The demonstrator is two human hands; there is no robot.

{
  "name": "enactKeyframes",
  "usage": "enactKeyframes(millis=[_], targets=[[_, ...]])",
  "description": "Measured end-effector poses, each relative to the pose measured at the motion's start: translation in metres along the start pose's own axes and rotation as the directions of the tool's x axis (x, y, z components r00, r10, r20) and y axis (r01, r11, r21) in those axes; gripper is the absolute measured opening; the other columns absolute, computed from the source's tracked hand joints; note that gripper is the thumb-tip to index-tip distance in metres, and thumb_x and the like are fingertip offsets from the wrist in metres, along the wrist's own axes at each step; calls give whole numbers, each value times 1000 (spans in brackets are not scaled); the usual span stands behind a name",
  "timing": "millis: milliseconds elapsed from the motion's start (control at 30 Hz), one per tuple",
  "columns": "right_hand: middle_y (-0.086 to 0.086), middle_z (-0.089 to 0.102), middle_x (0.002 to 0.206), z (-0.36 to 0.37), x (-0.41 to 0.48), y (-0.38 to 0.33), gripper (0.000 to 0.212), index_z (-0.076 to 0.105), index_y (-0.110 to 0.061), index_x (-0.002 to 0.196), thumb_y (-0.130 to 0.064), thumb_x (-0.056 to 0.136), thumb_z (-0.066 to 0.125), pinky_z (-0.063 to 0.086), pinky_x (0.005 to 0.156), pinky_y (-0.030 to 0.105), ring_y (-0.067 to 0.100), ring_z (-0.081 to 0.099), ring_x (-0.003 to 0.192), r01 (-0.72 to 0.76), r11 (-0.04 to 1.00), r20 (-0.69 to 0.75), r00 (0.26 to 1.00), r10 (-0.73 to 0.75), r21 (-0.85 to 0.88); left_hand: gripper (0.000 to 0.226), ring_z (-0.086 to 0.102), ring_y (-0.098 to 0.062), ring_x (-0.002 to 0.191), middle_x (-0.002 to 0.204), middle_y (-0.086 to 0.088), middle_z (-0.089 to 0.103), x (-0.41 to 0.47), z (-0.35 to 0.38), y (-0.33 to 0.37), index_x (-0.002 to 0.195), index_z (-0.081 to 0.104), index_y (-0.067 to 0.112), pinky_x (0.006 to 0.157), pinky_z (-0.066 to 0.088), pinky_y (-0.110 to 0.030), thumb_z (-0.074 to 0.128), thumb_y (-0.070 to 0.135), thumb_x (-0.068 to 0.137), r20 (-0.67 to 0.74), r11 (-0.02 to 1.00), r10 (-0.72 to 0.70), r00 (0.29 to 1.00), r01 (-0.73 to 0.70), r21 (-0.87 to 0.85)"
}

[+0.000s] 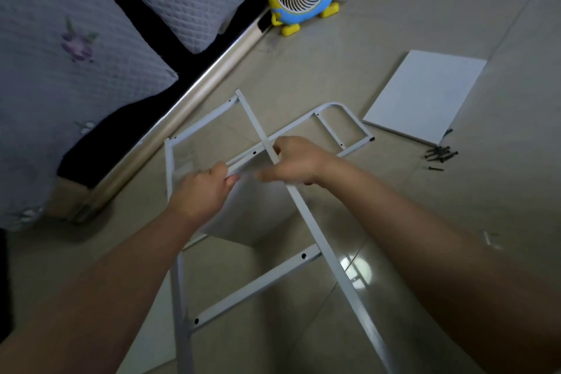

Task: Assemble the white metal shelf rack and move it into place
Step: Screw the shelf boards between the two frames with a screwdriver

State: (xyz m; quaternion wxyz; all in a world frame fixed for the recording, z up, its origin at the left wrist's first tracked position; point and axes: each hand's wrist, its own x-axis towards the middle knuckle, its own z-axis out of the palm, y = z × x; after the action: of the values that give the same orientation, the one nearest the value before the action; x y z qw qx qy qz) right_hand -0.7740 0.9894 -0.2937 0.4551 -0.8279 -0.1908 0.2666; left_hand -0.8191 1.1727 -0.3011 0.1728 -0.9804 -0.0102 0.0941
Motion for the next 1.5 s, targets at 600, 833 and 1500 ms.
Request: enactKeyframes(millis=[600, 833, 1500], targets=[[5, 42, 63, 9, 10, 0, 20, 58, -5, 91, 3, 80, 44, 34, 42, 21, 18, 39, 50, -50, 967, -29, 998, 59, 252, 46, 59, -35, 45, 54, -18, 60, -2, 10, -11, 77, 55, -1, 40, 39, -29, 35, 36, 93, -207, 986, 158, 965, -166, -18], [4, 39, 60, 10, 12, -3, 19, 49, -12, 68, 4, 78, 45, 35, 45, 22, 18, 37, 51, -68, 972, -43, 996, 80, 226, 41, 60, -35, 92, 100, -16, 64, 2, 8, -2, 112, 45, 4, 68, 41, -34, 21, 35, 100, -126, 999, 23, 992, -29, -46], [5, 35, 59, 13, 15, 0, 22, 45, -13, 64, 4, 77, 45, 32, 41, 20, 18, 32, 48, -78, 973, -57, 994, 92, 216, 40, 60, -34, 93, 103, -18, 64, 0, 5, -7, 116, 42, 3, 64, 30, -31, 20, 32, 101, -87, 992, 124, 988, -125, -8]])
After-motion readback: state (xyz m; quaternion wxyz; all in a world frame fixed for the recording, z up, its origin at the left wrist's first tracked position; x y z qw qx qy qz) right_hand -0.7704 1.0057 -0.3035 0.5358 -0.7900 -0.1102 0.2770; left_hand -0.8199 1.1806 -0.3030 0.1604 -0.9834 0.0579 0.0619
